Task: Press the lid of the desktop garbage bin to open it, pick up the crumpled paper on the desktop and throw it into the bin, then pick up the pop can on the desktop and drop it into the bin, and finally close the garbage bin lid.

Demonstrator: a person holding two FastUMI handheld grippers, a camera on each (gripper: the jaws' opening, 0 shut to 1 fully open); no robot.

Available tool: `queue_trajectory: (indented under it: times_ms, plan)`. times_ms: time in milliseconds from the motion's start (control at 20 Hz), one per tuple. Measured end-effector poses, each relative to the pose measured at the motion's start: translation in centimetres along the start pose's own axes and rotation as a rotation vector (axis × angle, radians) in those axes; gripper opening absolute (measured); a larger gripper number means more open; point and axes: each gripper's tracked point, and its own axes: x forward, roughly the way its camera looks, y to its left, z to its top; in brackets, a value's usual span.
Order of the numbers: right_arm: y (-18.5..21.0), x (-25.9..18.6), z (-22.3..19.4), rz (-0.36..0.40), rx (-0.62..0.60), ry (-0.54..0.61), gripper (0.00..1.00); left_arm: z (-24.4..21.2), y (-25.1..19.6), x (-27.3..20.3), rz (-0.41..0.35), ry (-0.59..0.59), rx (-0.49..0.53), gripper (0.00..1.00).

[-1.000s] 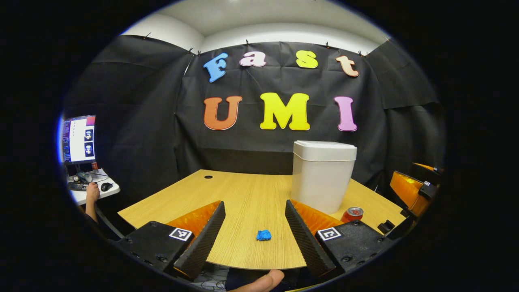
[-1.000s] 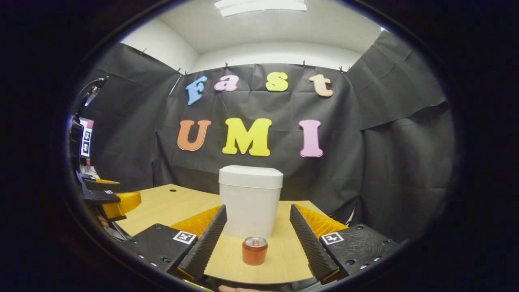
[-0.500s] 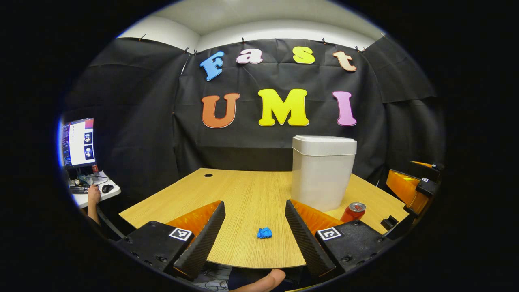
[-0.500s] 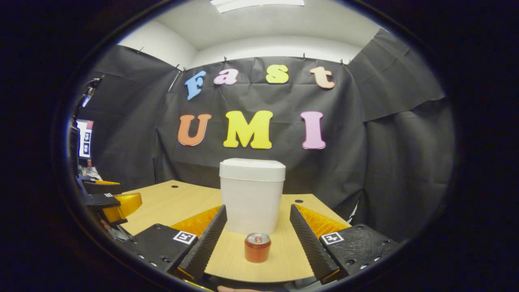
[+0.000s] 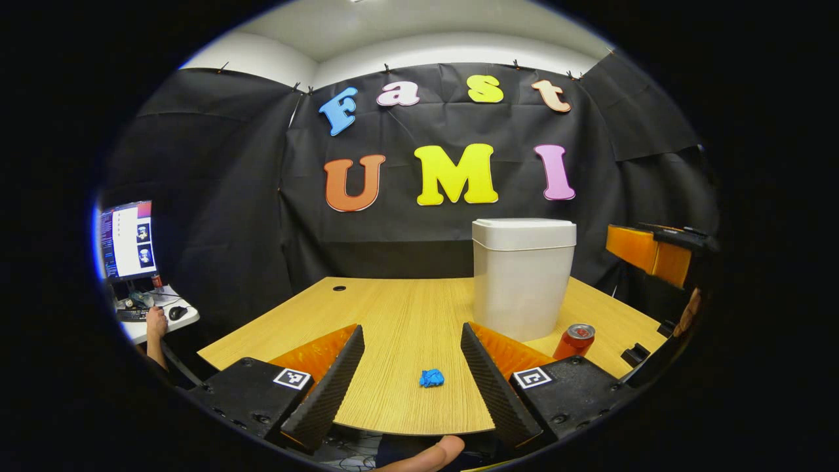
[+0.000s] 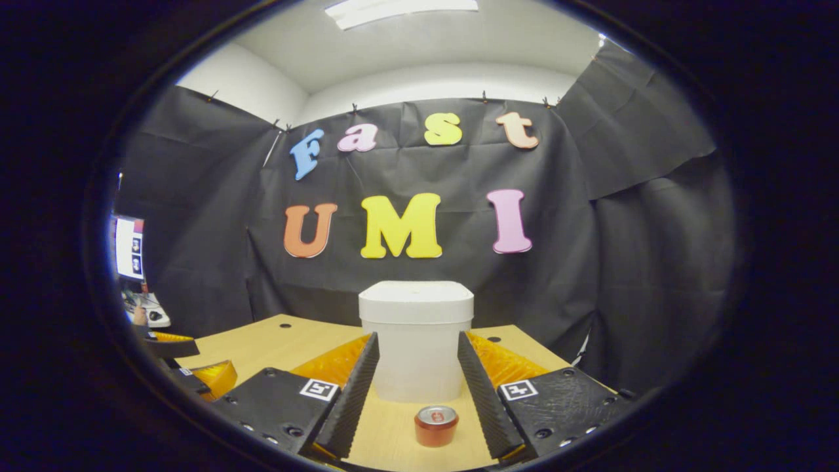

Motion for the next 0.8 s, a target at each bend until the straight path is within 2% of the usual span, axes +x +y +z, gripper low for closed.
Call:
queue_trajectory:
  times_ms: [50, 200, 250, 350, 400, 550, 700, 800]
  plan:
    - [0.0, 0.5, 0.6, -0.002, -0.001, -0.007, 0.75, -0.1, 0.1, 0.1, 0.001, 0.001, 0.0, 0.96]
    - [0.0, 2.1, 2.4, -0.009, 0.003, -0.016, 0.43, -0.3, 0.3, 0.3, 0.002, 0.012, -0.012, 0.96]
    - [0.0, 2.7, 2.9, -0.017, -0.006, -0.017, 0.39, -0.2, 0.3, 0.2, 0.001, 0.011, -0.015, 0.96]
    - [0.1, 3.8, 4.0, -0.038, -0.045, -0.015, 0.19, 0.1, 0.5, 0.2, 0.001, -0.004, -0.019, 0.96]
    - [0.7, 4.1, 4.3, -0.025, -0.056, -0.008, 0.03, 0.0, 0.6, 0.4, 0.002, -0.006, -0.019, 0.96]
    - [3.4, 5.8, 5.7, 0.048, -0.052, -0.007, 0.0, -0.1, 0.5, 0.5, 0.0, -0.002, -0.014, 0.96]
    - [3.9, 8.4, 7.5, 0.032, -0.084, -0.001, 0.0, -0.5, 1.0, 0.8, 0.007, 0.008, -0.01, 0.96]
    - [6.2, 10.4, 9.2, 0.084, -0.08, -0.019, 0.0, -0.8, 1.4, 1.1, 0.016, 0.021, -0.024, 0.96]
